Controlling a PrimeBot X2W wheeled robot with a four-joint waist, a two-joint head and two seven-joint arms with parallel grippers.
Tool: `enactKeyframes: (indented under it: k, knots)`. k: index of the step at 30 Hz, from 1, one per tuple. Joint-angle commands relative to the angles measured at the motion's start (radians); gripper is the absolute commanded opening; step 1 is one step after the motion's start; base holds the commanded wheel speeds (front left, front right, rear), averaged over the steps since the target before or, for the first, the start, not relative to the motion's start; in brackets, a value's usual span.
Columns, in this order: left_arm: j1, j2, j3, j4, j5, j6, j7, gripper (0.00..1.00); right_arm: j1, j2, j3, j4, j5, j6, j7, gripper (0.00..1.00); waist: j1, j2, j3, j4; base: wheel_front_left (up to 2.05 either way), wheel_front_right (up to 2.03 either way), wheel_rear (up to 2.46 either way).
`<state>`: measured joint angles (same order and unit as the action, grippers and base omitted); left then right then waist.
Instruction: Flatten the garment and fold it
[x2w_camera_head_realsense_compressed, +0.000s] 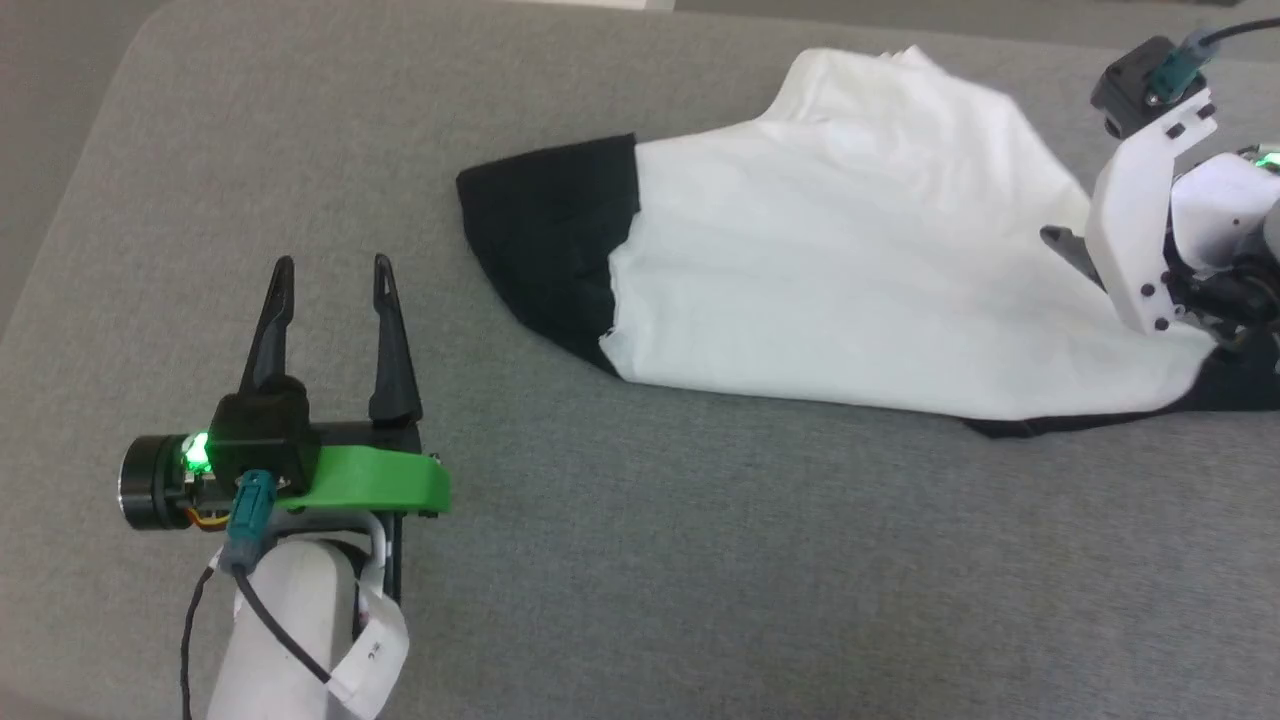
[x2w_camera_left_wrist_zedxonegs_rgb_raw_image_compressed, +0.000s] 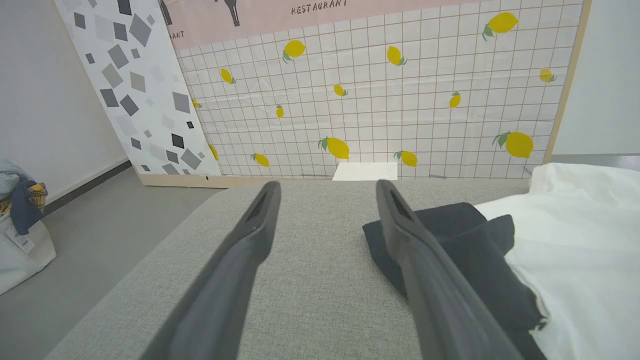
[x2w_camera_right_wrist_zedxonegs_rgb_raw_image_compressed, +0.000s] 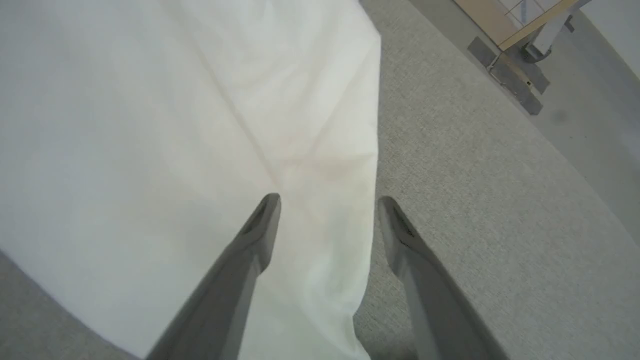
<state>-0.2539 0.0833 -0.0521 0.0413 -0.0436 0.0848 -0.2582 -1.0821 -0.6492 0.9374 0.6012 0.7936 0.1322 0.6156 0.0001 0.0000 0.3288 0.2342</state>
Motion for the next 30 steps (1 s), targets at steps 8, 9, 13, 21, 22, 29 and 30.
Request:
enactKeyframes:
  k: [8, 9, 13, 21, 22, 29, 30]
  knots:
    - [-0.023, -0.020, -0.006, 0.001, 0.002, 0.008, -0.004, 1.00, 0.018, -0.002, 0.106, 0.071, 0.025, -0.002, -0.038, 0.00, -0.0001, 0.0000, 0.080, 0.062, 0.00, 0.00, 0.00]
    - [-0.022, -0.020, -0.005, 0.003, 0.004, 0.009, -0.004, 1.00, 0.007, -0.007, 0.106, 0.066, 0.031, -0.002, -0.062, 0.00, -0.0001, 0.0000, 0.076, 0.060, 0.00, 0.00, 0.00]
    - [-0.024, -0.022, -0.007, 0.008, 0.009, 0.006, -0.004, 1.00, -0.079, -0.023, 0.070, 0.070, 0.040, -0.002, -0.214, 0.00, -0.0001, 0.0000, 0.066, 0.052, 0.00, 0.00, 0.00]
    - [-0.038, -0.027, -0.021, -0.012, 0.004, 0.005, -0.004, 1.00, -0.183, 0.014, 0.010, 0.277, -0.013, -0.002, -0.372, 0.00, -0.0001, 0.0000, 0.094, 0.068, 0.00, 0.00, 0.00]
    - [-0.038, -0.028, -0.024, -0.014, 0.003, 0.006, -0.004, 1.00, -0.181, 0.026, 0.011, 0.322, -0.037, -0.002, -0.384, 0.00, -0.0001, 0.0000, 0.101, 0.072, 0.00, 0.00, 0.00]
    - [-0.042, -0.031, -0.030, -0.010, -0.006, 0.014, -0.004, 1.00, -0.135, 0.111, 0.031, 0.518, -0.106, -0.002, -0.395, 0.07, -0.0001, 0.0000, 0.121, 0.079, 0.00, 0.00, 0.00]
    - [-0.039, -0.031, -0.027, -0.009, -0.005, 0.015, -0.004, 1.00, -0.133, 0.118, 0.024, 0.526, -0.100, -0.002, -0.406, 0.76, -0.0001, 0.0000, 0.115, 0.074, 0.00, 0.00, 0.00]
